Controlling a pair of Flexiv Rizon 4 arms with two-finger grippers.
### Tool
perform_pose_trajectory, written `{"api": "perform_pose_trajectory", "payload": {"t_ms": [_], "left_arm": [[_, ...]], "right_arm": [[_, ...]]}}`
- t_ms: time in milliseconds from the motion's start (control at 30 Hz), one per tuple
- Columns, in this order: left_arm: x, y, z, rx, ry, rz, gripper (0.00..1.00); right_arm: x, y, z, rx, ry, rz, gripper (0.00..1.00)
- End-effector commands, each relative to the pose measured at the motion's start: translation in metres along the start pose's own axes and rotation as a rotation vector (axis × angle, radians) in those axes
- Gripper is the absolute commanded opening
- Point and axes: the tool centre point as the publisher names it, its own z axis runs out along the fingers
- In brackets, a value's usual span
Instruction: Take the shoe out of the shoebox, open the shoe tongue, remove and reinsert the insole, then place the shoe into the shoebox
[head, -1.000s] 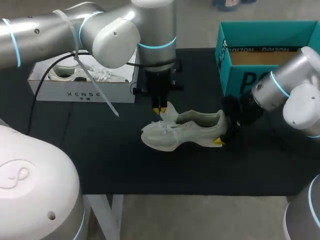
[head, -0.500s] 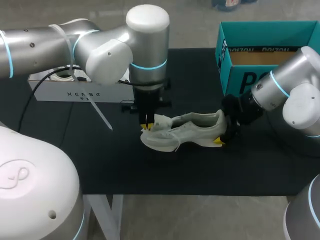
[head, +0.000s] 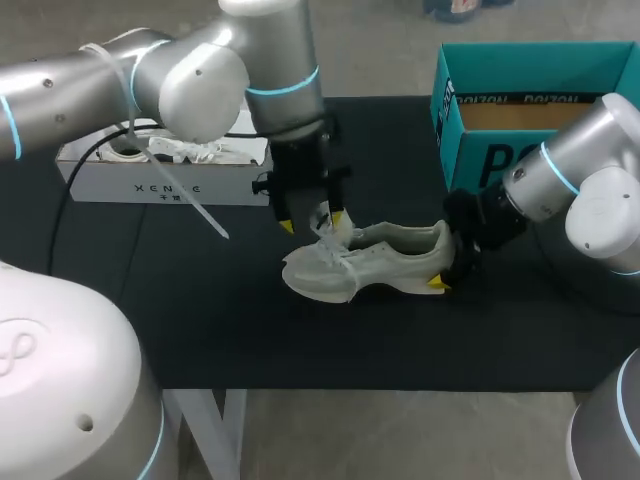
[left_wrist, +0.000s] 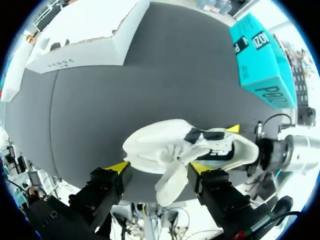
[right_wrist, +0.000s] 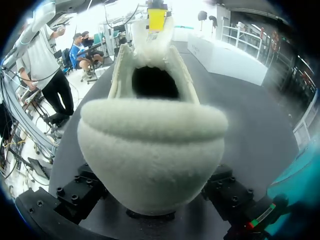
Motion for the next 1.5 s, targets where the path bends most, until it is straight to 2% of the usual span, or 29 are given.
{"api": "perform_pose_trajectory", "payload": {"t_ms": [33, 67, 100, 133, 200, 233, 767, 800, 867, 900, 967, 1000, 1033, 1067, 1100, 1167, 1200, 1267, 1300, 1433, 1500], "left_arm": [[0.0, -0.009, -0.035, -0.165, 0.166, 0.175, 1.0], [0.004, -0.008, -0.041, -0.276, 0.209, 0.3, 1.0], [0.007, -0.003, -0.047, -0.42, 0.249, 0.447, 1.0], [0.009, 0.007, -0.055, -0.536, 0.285, 0.618, 1.0], [0.005, 0.024, -0.075, -0.605, 0.365, 1.027, 1.0], [0.005, 0.027, -0.082, -0.659, 0.339, 1.163, 1.0], [0.005, 0.027, -0.082, -0.659, 0.339, 1.163, 1.0], [0.01, 0.029, -0.086, -0.634, 0.333, 1.196, 1.0], [0.019, 0.033, -0.095, -0.539, 0.22, 1.303, 1.0], [0.023, 0.035, -0.097, -0.523, 0.179, 1.312, 1.0], [0.032, 0.038, -0.103, -0.453, 0.139, 1.418, 1.0], [0.034, 0.038, -0.104, -0.44, 0.11, 1.424, 0.93], [0.037, 0.039, -0.105, -0.403, 0.084, 1.468, 0.56], [0.038, 0.039, -0.105, -0.391, 0.081, 1.488, 0.05], [0.04, 0.039, -0.105, -0.358, 0.062, 1.501, 0.0], [0.041, 0.04, -0.106, -0.313, 0.032, 1.503, 0.0], [0.041, 0.039, -0.107, -0.257, 0.03, 1.525, 0.0], [0.04, 0.039, -0.109, -0.221, 0.017, 1.525, 0.0], [0.039, 0.039, -0.112, -0.171, 0.009, 1.536, 0.0], [0.035, 0.037, -0.116, -0.052, -0.01, 1.532, 0.0], [0.034, 0.036, -0.117, -0.025, -0.001, 1.528, 0.0]], "right_arm": [[-0.001, 0.0, 0.001, 0.003, 0.0, 0.0, 0.0], [-0.001, 0.0, 0.001, 0.003, 0.0, 0.0, 0.0], [-0.001, 0.0, 0.001, 0.003, 0.0, 0.0, 0.0], [-0.001, 0.0, 0.001, 0.003, 0.0, 0.0, 0.0], [-0.001, 0.0, 0.001, 0.003, 0.0, 0.0, 0.0], [-0.001, 0.0, 0.001, 0.003, 0.0, 0.0, 0.0], [-0.001, 0.0, 0.001, 0.003, 0.0, 0.0, 0.0], [-0.001, 0.0, 0.001, 0.003, 0.0, 0.0, 0.0], [-0.001, 0.0, 0.001, 0.003, 0.0, 0.0, 0.0], [-0.001, 0.0, 0.001, 0.003, 0.0, 0.0, 0.0], [-0.001, 0.0, 0.001, 0.003, 0.0, 0.0, 0.0], [-0.001, 0.0, 0.001, 0.003, 0.0, 0.0, 0.0], [-0.001, 0.0, 0.001, 0.003, 0.0, 0.0, 0.0], [-0.001, 0.0, 0.001, 0.003, 0.0, 0.0, 0.0], [-0.001, 0.0, 0.001, 0.003, 0.0, 0.0, 0.0], [-0.001, 0.0, 0.001, 0.003, 0.0, 0.0, 0.0], [-0.001, 0.0, 0.001, 0.003, 0.0, 0.0, 0.0], [-0.001, 0.0, 0.001, 0.003, 0.0, 0.0, 0.0], [-0.001, 0.0, 0.001, 0.003, 0.0, 0.0, 0.0], [-0.001, 0.0, 0.001, 0.003, 0.0, 0.0, 0.0], [-0.001, 0.0, 0.001, 0.003, 0.0, 0.0, 0.0]]}}
